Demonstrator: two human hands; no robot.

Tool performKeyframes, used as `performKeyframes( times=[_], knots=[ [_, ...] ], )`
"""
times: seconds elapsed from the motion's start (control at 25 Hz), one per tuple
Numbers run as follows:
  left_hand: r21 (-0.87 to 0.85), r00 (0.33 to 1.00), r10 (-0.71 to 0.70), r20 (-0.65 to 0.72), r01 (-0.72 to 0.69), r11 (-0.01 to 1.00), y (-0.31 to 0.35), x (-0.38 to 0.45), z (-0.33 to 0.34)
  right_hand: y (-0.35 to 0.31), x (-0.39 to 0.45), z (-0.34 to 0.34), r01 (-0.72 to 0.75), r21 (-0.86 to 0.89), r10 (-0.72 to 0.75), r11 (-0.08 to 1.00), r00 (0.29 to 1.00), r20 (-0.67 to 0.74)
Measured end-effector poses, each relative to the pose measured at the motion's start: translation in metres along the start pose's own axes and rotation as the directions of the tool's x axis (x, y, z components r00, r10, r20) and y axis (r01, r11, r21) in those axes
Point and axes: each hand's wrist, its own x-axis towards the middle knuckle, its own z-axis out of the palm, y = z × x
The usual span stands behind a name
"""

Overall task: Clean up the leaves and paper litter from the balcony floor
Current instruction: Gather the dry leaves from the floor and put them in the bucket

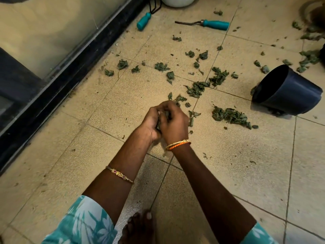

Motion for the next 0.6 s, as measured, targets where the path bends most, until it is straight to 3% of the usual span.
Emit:
performKeyframes(
  times=[0.16,0.28,0.36,0.44,0.52,0.6],
  knots=[
    [-0.028,0.999,0.035,-0.020,-0.035,0.999,0.006,-0.008,-0.003,0.007,-0.004,0.006,0.188,-0.189,-0.162,0.964,0.976,0.143],
    [-0.066,0.997,0.059,-0.044,-0.062,0.996,0.009,-0.008,-0.002,0.011,0.007,0.004,0.202,-0.368,-0.121,0.908,0.966,0.230],
    [-0.129,0.996,0.053,-0.073,-0.062,0.990,0.011,-0.006,-0.004,0.007,0.011,0.003,0.182,-0.298,-0.075,0.937,0.939,0.337],
    [-0.115,0.992,0.049,-0.121,-0.063,0.991,0.013,-0.002,-0.009,0.000,0.016,0.000,-0.031,-0.055,0.051,0.998,0.904,0.425],
    [-0.009,0.989,0.059,-0.134,-0.061,0.998,0.018,-0.002,-0.012,0.002,0.024,-0.003,-0.157,0.095,0.114,0.983,0.930,0.349],
    [0.058,0.981,0.080,-0.177,-0.071,0.996,0.025,-0.004,-0.015,0.017,0.036,-0.009,-0.025,-0.039,0.031,0.999,0.989,0.146]
  ],
)
